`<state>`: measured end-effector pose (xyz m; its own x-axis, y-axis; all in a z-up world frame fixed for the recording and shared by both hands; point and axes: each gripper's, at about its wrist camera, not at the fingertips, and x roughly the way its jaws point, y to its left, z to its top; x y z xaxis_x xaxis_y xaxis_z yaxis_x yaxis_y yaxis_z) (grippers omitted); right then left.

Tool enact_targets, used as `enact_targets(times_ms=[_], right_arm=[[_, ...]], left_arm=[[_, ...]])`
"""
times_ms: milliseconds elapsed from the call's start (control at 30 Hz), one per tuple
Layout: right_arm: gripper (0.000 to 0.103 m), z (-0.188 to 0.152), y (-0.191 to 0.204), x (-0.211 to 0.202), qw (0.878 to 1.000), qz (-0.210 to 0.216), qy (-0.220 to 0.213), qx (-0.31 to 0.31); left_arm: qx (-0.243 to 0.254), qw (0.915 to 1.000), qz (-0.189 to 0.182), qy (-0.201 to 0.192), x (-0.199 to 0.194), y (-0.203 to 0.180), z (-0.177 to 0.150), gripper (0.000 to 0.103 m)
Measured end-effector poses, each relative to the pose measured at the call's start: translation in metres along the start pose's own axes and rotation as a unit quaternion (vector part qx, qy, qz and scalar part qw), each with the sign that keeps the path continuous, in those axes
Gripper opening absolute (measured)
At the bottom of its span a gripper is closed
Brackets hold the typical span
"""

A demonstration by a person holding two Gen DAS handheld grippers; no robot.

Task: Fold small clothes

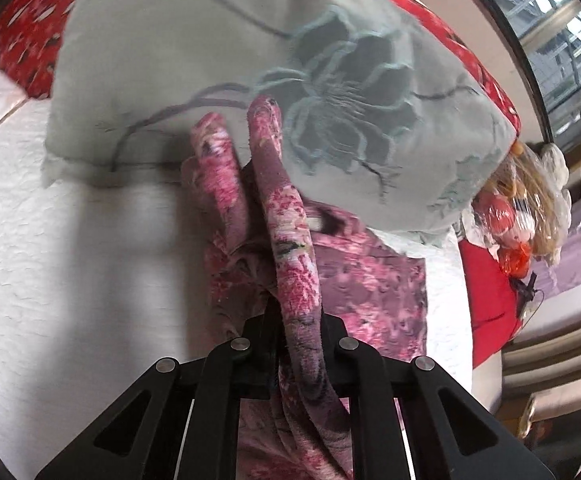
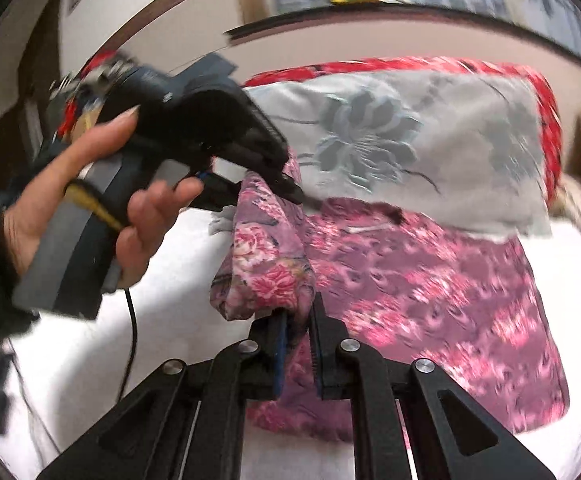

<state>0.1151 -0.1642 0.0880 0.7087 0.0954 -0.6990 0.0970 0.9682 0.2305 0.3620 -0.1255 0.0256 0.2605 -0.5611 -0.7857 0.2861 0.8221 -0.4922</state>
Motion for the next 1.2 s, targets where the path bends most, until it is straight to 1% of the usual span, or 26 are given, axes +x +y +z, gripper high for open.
enact_targets(times_ms=[100, 267, 367, 433, 567, 633, 733, 833, 867, 900, 933, 967, 1033, 1100, 1133, 1167, 1200], right_arm=[[0.009, 0.000, -0.029, -0.011, 0.999, 0.009, 0.001, 0.051], [0.008, -0.002, -0.080, -0.029, 0.992, 0.009, -0.003, 0.129], [0.008, -0.006, -0.110, -0.041, 0.985, 0.002, -0.012, 0.169], [0.008, -0.010, -0.128, -0.046, 0.981, -0.004, -0.014, 0.191], [0.008, -0.024, -0.166, -0.054, 0.969, -0.015, -0.010, 0.244], [0.008, -0.033, -0.183, -0.055, 0.962, -0.020, -0.005, 0.271], [0.007, -0.049, -0.199, -0.055, 0.953, -0.025, 0.006, 0.303], [0.007, -0.066, -0.214, -0.046, 0.941, -0.029, 0.030, 0.336], [0.007, -0.070, -0.218, -0.043, 0.938, -0.032, 0.037, 0.342], [0.007, -0.073, -0.221, -0.040, 0.937, -0.040, 0.045, 0.344], [0.013, -0.076, -0.223, -0.039, 0.936, -0.050, 0.049, 0.346], [0.013, -0.077, -0.227, -0.038, 0.934, -0.052, 0.054, 0.350], [0.013, -0.078, -0.233, -0.041, 0.930, -0.057, 0.063, 0.357], [0.014, -0.073, -0.239, -0.057, 0.933, -0.069, 0.041, 0.351], [0.016, -0.069, -0.241, -0.064, 0.935, -0.079, 0.028, 0.345], [0.019, -0.062, -0.244, -0.074, 0.937, -0.088, 0.007, 0.338], [0.027, -0.054, -0.247, -0.078, 0.939, -0.090, -0.007, 0.332]], left_arm=[[0.015, 0.9999, 0.001, -0.001, 0.008, -0.027, -0.006, 0.009], [0.043, 0.9990, 0.006, 0.007, 0.043, -0.082, -0.015, 0.009], [0.058, 0.9981, 0.014, 0.015, 0.069, -0.111, -0.018, 0.009], [0.062, 0.9975, 0.017, 0.028, 0.092, -0.129, -0.021, 0.009], [0.084, 0.9946, 0.029, 0.053, 0.142, -0.165, -0.030, 0.009], [0.104, 0.9914, 0.046, 0.064, 0.166, -0.181, -0.039, 0.009], [0.115, 0.9879, 0.069, 0.079, 0.197, -0.191, -0.049, 0.012], [0.110, 0.9873, 0.076, 0.085, 0.216, -0.194, -0.054, 0.017], [0.108, 0.9878, 0.074, 0.085, 0.219, -0.197, -0.052, 0.023], [0.103, 0.9887, 0.069, 0.085, 0.218, -0.198, -0.051, 0.025], [0.095, 0.9898, 0.060, 0.087, 0.215, -0.197, -0.049, 0.027], [0.088, 0.9908, 0.048, 0.090, 0.211, -0.195, -0.045, 0.029], [0.064, 0.9937, 0.010, 0.091, 0.196, -0.182, -0.039, 0.033], [0.033, 0.9971, -0.019, 0.065, 0.174, -0.165, -0.032, 0.039], [0.017, 0.9980, -0.037, 0.049, 0.163, -0.154, -0.028, 0.045], [0.004, 0.9980, -0.053, 0.034, 0.152, -0.142, -0.026, 0.050], [-0.007, 0.9983, -0.055, 0.017, 0.142, -0.129, -0.025, 0.053]])
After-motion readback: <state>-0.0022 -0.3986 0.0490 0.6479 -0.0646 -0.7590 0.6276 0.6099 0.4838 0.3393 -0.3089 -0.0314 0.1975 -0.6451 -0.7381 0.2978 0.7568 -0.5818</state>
